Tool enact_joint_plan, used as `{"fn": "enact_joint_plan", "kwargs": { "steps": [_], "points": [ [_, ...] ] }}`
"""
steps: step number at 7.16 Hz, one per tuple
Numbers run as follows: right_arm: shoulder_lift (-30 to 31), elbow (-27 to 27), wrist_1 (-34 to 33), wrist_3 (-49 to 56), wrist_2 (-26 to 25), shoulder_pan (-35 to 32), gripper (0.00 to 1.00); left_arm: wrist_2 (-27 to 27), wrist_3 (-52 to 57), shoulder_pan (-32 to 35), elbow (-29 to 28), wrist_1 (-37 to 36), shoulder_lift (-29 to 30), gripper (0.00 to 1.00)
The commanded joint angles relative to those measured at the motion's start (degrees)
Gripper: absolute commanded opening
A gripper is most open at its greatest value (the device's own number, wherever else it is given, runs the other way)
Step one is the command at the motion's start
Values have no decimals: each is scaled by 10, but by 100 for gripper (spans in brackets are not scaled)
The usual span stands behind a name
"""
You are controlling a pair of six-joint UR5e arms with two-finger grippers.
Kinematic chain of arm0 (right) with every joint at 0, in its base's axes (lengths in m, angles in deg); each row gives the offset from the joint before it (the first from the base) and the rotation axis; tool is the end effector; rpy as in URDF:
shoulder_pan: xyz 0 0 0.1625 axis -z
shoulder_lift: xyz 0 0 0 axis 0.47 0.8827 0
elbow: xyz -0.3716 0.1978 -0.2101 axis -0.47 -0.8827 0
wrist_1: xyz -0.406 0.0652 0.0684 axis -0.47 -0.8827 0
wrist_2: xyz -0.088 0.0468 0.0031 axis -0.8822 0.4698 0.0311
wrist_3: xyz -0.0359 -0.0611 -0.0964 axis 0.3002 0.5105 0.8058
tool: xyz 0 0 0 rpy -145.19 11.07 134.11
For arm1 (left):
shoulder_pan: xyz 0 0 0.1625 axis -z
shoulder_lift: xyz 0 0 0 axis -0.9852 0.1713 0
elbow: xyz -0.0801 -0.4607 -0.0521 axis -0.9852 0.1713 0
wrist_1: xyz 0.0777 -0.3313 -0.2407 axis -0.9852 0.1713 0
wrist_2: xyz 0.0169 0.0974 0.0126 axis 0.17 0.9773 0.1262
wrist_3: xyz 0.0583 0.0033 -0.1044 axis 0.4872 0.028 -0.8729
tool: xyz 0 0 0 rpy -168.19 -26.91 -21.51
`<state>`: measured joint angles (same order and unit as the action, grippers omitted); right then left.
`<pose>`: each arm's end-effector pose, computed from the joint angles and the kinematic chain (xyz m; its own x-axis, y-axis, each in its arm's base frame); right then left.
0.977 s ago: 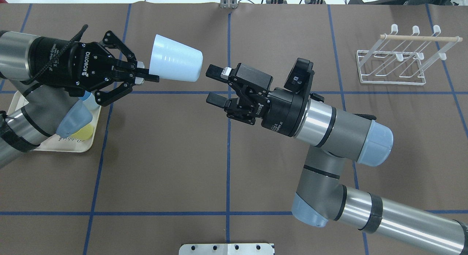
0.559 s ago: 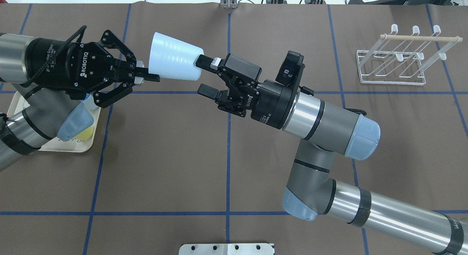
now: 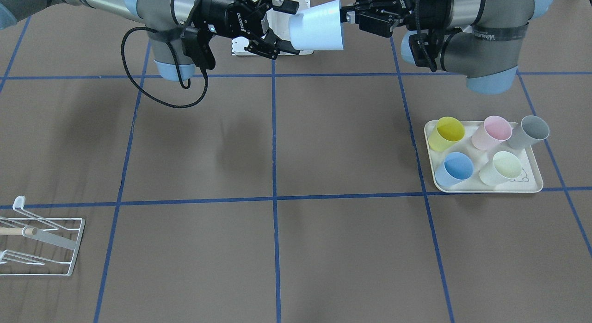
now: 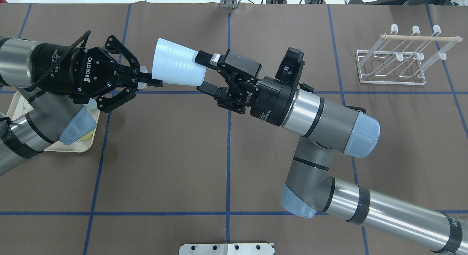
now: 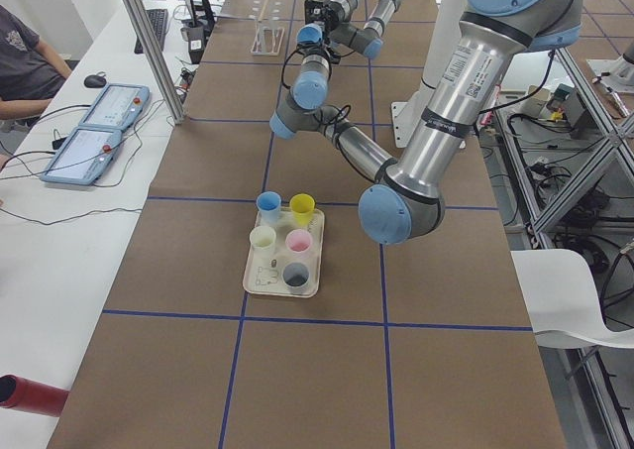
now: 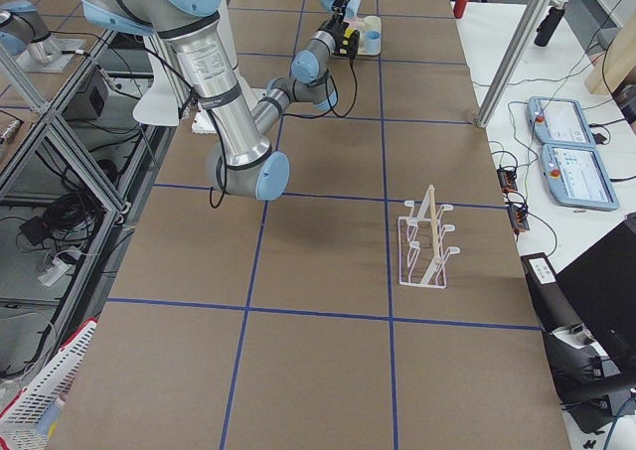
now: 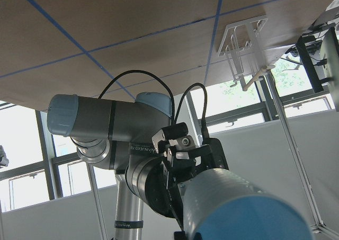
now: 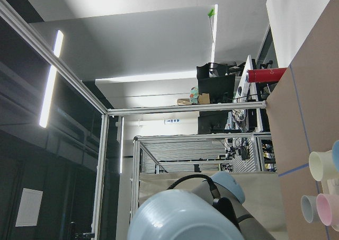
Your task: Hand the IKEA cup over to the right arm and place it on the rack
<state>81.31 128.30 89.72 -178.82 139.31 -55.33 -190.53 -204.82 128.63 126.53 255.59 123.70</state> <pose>-0.4684 -0.4022 0.1543 -0.7660 0.0020 0.6429 -0.2507 0.9199 -0.3015 0.3113 -0.4395 0.2315 -0.1403 -0.9592 -0.2453 -0.5673 0.2810 -0.7741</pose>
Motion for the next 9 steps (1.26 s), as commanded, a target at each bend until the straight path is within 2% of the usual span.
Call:
{"fn": "enact_joint_plan", "kwargs": {
  "steps": [1,5,6,7,8,9],
  "points": [
    [0,-2,0,0,0,-1,98,2,0,-3,1,0,0,0],
    [-6,-3,0,0,1,0,98,2,1,-9,-1,0,0,0],
    [-6,-3,0,0,1,0,95,2,1,-9,-1,0,0,0],
    [-6,-3,0,0,1,0,88,2,2,-9,-1,0,0,0],
    [-6,-3,1,0,1,0,64,2,2,-9,-1,0,0,0],
    [-5,-3,1,0,1,1,38,2,4,-9,-1,3,0,8]
  ]
}}
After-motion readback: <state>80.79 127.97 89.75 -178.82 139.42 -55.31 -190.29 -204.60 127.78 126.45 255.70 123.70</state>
